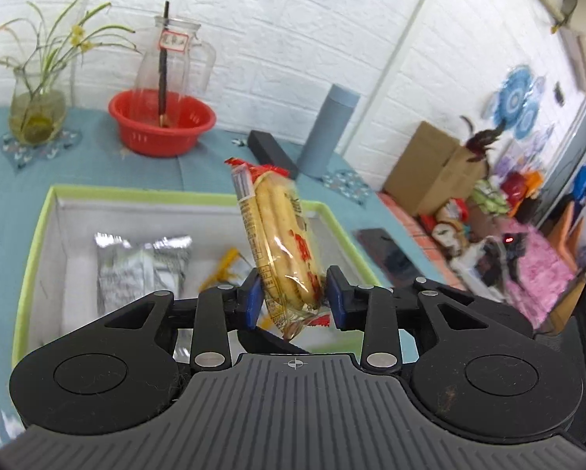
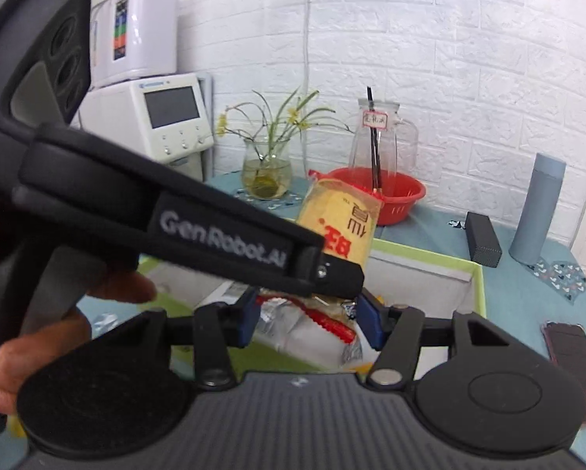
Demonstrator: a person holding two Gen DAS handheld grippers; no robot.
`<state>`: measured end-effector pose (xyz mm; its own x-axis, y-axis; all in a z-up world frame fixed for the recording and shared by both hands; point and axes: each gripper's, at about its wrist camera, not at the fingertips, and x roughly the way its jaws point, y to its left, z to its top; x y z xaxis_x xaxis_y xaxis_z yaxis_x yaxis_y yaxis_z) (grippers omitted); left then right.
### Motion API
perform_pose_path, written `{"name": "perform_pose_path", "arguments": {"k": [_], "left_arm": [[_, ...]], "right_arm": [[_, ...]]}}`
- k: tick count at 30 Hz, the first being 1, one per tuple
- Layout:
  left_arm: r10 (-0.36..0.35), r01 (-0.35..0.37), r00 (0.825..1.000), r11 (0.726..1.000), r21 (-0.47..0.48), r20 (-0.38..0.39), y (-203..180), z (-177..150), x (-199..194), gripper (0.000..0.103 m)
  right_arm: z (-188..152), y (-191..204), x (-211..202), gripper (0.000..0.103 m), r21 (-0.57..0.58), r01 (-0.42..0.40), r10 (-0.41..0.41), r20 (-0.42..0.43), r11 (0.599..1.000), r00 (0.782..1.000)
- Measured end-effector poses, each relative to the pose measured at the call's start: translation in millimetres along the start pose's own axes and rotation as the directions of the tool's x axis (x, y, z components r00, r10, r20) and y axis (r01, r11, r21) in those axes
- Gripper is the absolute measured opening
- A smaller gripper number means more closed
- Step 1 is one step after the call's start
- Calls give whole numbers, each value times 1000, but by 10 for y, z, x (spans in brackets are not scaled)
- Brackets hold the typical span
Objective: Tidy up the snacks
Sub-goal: 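Lower the bread-stick packet into the green box and open the left gripper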
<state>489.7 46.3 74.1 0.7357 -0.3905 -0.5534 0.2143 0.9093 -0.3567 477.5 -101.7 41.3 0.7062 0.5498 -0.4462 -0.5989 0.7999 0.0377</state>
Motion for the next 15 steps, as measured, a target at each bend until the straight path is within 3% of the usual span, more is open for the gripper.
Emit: {"name": "perform_pose_path", "arguments": {"k": [4,9,10,11,13,15], "left_arm": [[70,-69,996,997,21,-49,124,46,345,12],[100,-100,990,995,1,-97,262,-33,545,11],[94,-95,991,995,-13,-92,279,-28,531,22],[92,-95,992,995,-31,-85,280,-14,502,44],[117,-119,992,992,-40,-47,255,20,396,57],[139,-139,990,990,-26,-16,220,56,261,57]], "right_arm": [[-16,-197,368,61,57,-37,40,-52,998,998],[-111,-259,514,65,73,-46,52,-76,996,996],[-108,-253,498,72,49,-29,32,-72,998,997],[-109,-265,474,78,37,-24,27,-65,999,998],[-97,-322,423,94,57,-55,58,-49,997,997],[-57,-365,344,94,79,-88,90,-17,993,996]]}}
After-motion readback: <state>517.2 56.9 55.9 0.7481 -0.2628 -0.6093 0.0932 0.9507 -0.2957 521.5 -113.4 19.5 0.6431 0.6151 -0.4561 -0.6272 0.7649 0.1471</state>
